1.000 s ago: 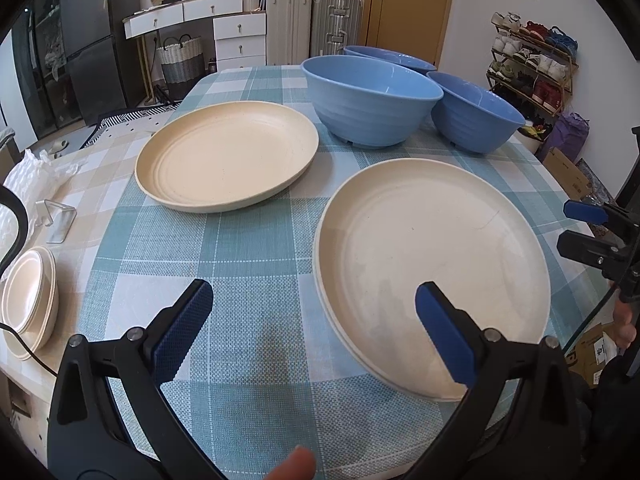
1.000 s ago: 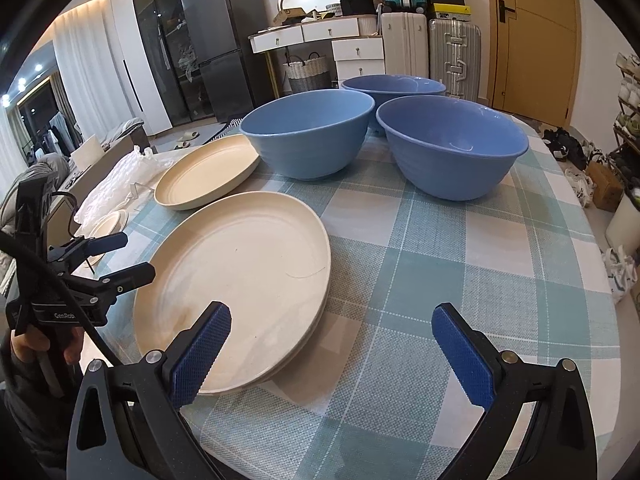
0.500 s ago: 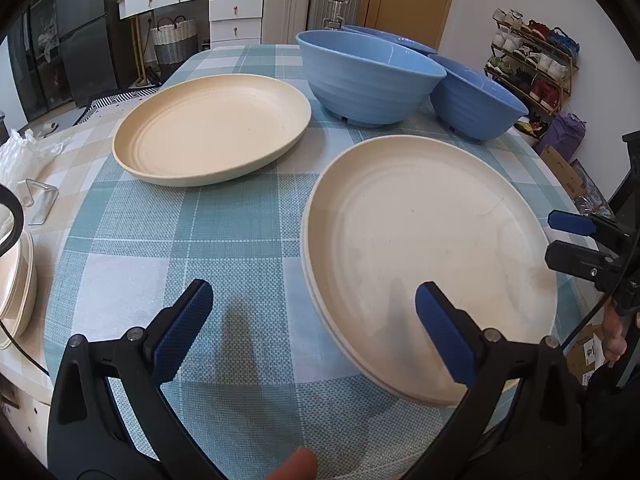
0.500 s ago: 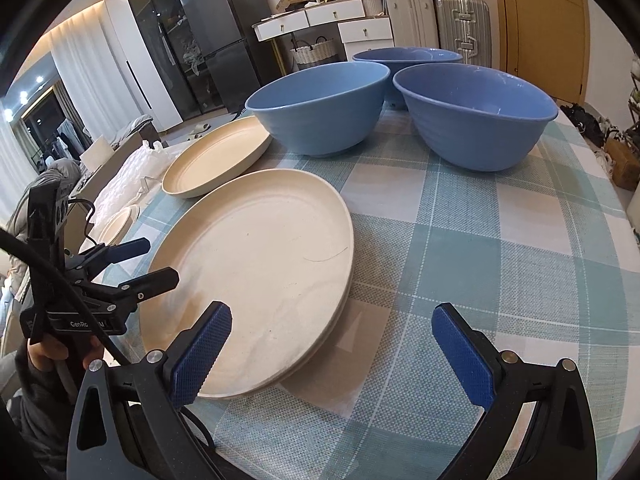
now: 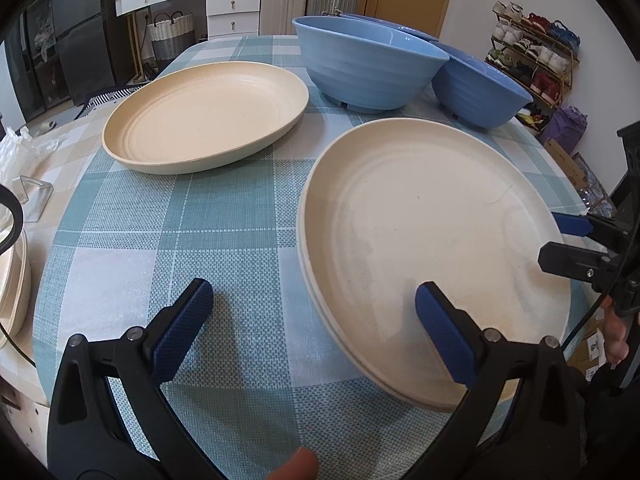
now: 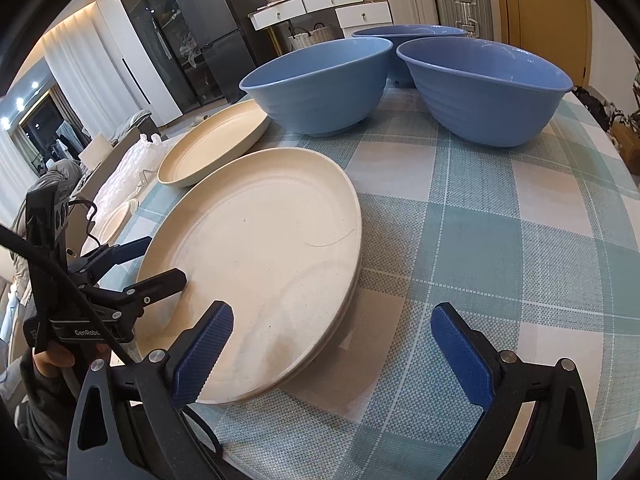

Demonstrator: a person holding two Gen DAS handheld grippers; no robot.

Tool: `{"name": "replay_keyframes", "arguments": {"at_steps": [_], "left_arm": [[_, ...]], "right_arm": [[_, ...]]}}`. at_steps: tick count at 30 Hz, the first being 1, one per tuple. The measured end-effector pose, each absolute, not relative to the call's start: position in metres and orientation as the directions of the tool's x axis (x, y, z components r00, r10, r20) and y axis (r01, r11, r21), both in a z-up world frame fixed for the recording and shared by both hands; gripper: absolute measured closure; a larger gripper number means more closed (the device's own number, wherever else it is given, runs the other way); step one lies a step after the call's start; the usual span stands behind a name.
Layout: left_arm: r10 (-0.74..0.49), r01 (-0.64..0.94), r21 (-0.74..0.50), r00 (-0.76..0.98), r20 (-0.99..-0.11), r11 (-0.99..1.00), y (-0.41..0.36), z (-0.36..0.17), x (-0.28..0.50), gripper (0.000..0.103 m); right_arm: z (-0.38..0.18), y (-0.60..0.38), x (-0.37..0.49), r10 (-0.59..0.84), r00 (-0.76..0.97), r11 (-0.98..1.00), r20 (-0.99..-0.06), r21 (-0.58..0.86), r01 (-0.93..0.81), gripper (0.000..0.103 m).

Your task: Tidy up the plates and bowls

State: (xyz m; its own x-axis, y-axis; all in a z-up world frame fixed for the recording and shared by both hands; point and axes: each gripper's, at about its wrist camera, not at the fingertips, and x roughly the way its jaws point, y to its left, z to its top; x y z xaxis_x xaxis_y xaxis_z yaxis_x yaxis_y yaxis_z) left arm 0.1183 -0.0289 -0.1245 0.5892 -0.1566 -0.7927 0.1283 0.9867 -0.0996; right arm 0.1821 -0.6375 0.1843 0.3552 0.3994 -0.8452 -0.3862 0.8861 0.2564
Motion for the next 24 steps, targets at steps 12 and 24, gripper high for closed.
{"name": "replay_keyframes", "arguments": {"at_steps": [12,24], "left_arm": [[-0.159,0.130,-0.101,0.598,-0.786,0.986,-0.0269,-0.1248,0.1132,0.002],[-0.198,0.162,-0.123,0.612,-0.766,0.979,-0.0324,-0.1225,0.1112,0.021]], "right_arm": [[0.1775,-0.6329,0.1809,0.381,0.346,0.892,-0.857,0.242,-0.383,0.016],[0.1774,-0.6326,0.1843,0.375,0.352,0.896,-0.858,0.239,-0.374,0.052]]}}
